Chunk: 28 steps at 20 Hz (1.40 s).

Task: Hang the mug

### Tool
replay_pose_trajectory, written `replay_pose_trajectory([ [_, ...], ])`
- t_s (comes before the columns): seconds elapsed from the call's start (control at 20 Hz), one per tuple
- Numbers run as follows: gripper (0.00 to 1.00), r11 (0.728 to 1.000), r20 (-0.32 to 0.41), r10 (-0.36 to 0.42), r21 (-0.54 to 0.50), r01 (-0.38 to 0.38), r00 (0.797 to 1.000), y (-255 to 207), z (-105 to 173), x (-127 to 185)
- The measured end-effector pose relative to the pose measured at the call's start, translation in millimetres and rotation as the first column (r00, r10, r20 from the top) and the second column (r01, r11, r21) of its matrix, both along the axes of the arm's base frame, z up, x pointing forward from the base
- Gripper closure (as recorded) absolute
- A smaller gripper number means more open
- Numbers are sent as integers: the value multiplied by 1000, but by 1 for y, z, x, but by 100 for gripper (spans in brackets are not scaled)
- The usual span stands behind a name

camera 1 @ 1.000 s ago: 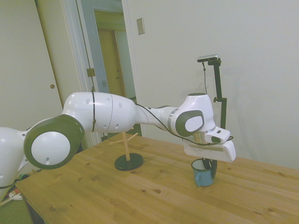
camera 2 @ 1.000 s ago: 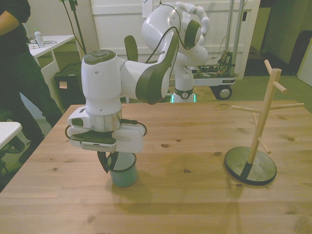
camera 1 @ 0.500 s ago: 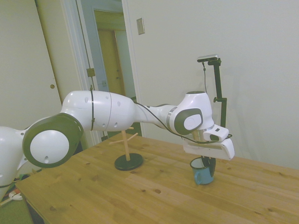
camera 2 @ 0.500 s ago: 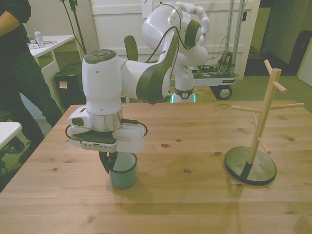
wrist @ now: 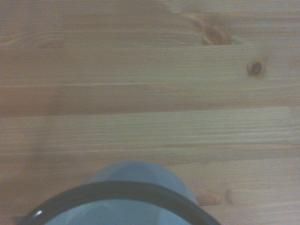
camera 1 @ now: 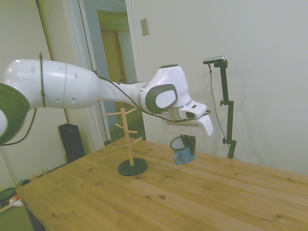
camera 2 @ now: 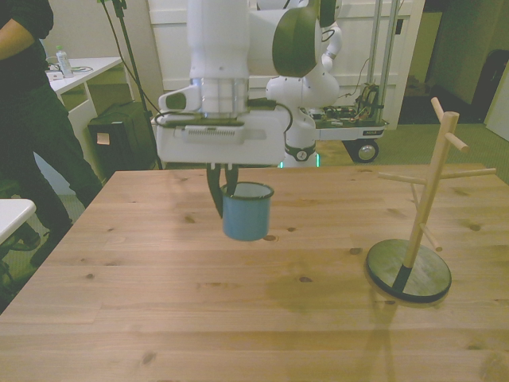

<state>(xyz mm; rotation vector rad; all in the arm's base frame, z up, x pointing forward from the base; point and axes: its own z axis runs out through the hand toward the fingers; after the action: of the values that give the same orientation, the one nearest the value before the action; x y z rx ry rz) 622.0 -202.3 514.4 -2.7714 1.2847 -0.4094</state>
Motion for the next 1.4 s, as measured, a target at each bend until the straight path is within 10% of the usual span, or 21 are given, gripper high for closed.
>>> replay_pose_trajectory([
  [0.35,100,997,67,-44,66,39,997,57,39,-57],
  [1.4,100,983,87,-150,115,140,985,120,71,-9],
])
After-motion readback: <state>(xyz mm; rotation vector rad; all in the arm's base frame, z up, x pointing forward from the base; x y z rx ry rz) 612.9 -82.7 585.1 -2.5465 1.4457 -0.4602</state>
